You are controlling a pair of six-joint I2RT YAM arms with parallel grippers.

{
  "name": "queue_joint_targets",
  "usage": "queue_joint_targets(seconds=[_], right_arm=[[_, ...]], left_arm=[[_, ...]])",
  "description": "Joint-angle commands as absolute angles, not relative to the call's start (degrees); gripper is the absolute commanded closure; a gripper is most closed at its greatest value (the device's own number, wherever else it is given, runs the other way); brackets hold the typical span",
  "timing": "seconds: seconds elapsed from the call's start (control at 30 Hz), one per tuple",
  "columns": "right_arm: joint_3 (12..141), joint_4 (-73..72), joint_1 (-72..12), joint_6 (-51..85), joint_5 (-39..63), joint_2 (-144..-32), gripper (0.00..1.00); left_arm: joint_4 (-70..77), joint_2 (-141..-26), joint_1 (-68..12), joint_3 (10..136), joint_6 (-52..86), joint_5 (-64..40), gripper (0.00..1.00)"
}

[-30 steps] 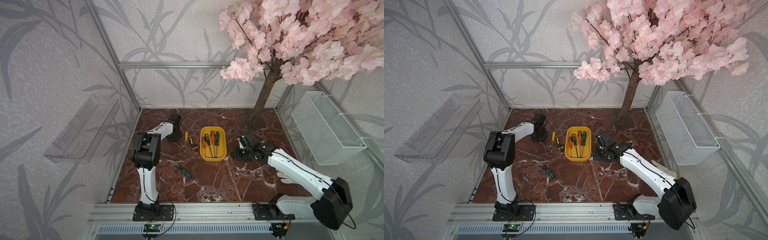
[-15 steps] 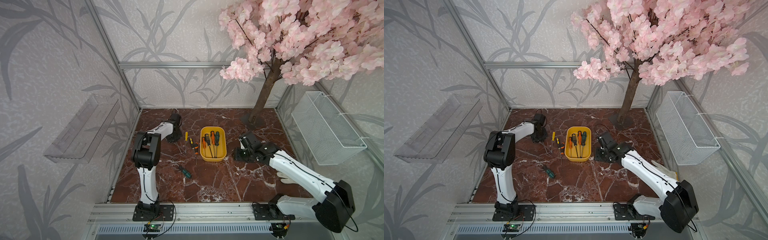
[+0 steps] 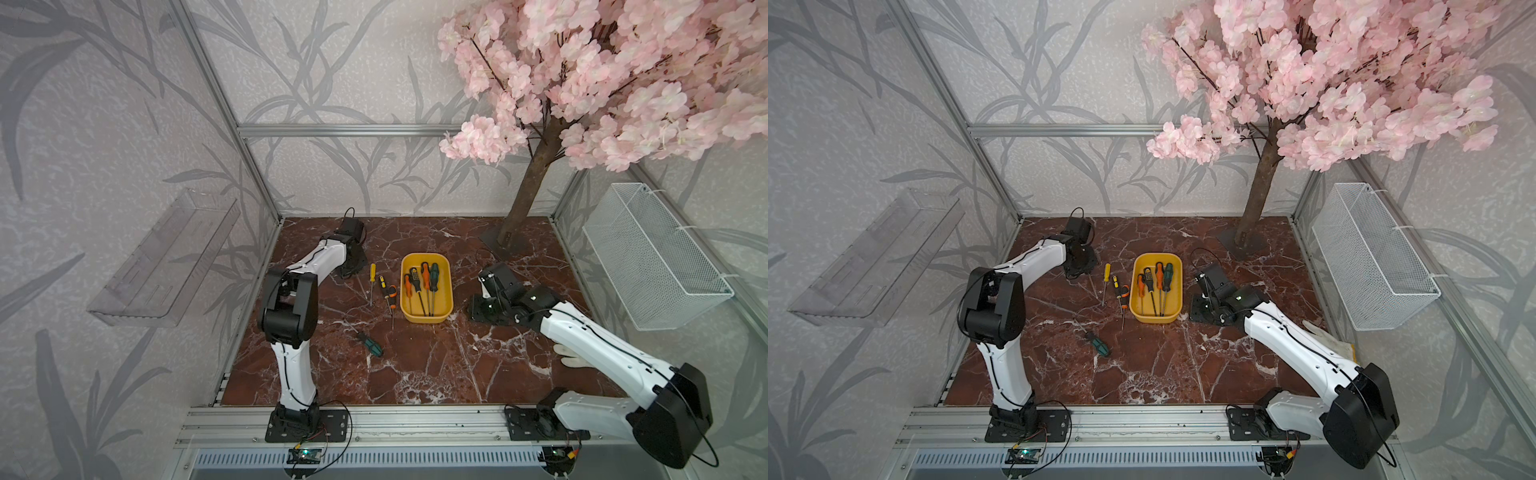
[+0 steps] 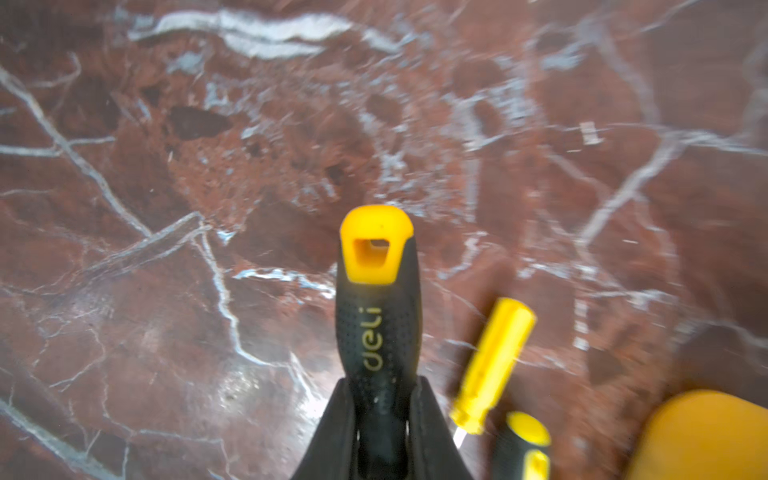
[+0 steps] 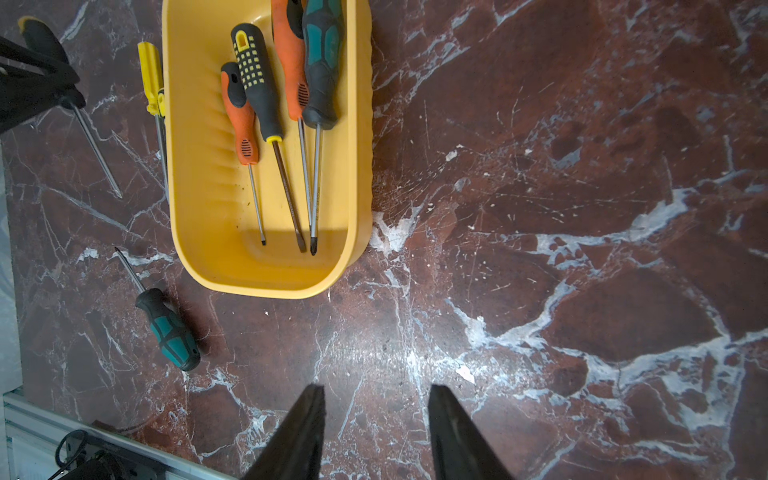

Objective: Put the screwdriver on the desktop into the storage box
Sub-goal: Pick up the screwdriver from the center of the board, then place the screwdriver in the storage box.

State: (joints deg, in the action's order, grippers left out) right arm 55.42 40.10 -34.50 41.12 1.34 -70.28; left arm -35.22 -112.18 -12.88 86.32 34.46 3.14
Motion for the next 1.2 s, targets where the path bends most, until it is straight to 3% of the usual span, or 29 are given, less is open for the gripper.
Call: queue_joint_targets(seconds=[0.0, 0.7, 1.17], right_arm=[[54.6, 40.3, -34.4, 41.9, 0.2, -68.3, 0.55], [51.2, 41.6, -33.5, 42.2, -1.0, -63.0, 0.55], [50.6, 42.6, -32.4, 41.8, -1.1, -61.0, 0.55]], left_arm=[[-36.7, -109.0, -15.7, 89.7, 33.8, 2.1, 0.88], [-35.9, -118.6, -36.0, 106.4, 36.9, -0.9, 0.88], [-34.3, -127.2, -41.1, 109.4, 37.3, -0.5, 0.87]])
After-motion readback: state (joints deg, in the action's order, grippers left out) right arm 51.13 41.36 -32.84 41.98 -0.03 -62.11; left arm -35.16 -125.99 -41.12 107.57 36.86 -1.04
